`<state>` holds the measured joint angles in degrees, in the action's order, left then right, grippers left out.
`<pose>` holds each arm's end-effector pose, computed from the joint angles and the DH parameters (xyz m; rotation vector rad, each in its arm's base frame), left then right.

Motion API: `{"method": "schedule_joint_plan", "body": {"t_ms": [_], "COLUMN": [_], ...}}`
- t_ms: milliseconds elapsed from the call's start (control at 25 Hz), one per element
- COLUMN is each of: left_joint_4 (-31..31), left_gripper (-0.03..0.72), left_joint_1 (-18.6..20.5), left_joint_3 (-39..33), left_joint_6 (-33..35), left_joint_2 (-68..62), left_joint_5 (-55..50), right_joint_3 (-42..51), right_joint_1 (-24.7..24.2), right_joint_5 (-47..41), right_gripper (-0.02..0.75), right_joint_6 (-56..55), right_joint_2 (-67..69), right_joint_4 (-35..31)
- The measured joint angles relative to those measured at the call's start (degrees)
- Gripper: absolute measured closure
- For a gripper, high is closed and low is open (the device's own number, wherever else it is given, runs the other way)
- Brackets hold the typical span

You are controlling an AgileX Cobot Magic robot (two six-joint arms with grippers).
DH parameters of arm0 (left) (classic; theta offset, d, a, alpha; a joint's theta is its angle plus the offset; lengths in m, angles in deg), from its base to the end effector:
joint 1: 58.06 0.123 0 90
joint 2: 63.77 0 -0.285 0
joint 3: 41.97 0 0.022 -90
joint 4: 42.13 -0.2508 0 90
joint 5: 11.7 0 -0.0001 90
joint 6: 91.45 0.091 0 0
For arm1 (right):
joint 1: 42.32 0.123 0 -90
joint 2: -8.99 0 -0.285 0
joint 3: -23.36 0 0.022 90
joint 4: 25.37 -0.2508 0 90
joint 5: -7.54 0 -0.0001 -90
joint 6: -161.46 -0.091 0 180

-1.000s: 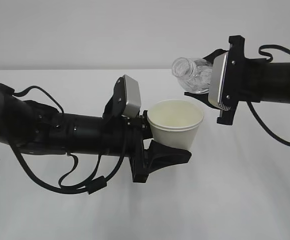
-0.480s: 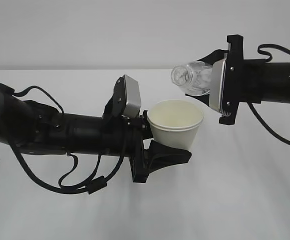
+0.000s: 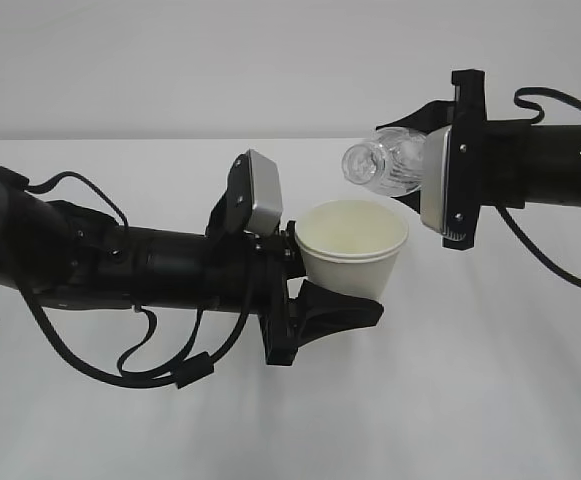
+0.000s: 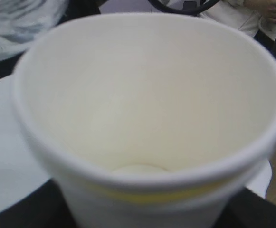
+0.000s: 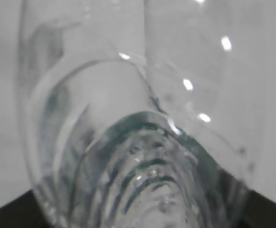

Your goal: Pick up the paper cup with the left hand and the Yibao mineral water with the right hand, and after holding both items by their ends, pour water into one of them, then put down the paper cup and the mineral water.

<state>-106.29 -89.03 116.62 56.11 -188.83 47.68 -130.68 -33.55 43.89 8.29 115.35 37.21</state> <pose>0.2850 -0.2532 0.1395 1.2556 1.4530 -1.0432 0.3401 0.1008 0.2128 -1.6195 1.0539 -0.3314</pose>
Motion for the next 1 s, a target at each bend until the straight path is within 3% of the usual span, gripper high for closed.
{"method": "schedule_joint_plan", "body": {"t_ms": [1000], "left_joint_4": [-2.11], "left_gripper": [0.256], "left_joint_1": [0.0], "left_joint_3": [0.0], "left_joint_6": [0.0], "left_joint_2": [0.0], "left_joint_5": [0.0], "right_joint_3": [0.0], "right_joint_1": [0.0], "right_joint_5": [0.0], "right_gripper": [0.276], "right_joint_6": [8.1], "right_joint_2": [0.0], "right_joint_4": [-2.03]}}
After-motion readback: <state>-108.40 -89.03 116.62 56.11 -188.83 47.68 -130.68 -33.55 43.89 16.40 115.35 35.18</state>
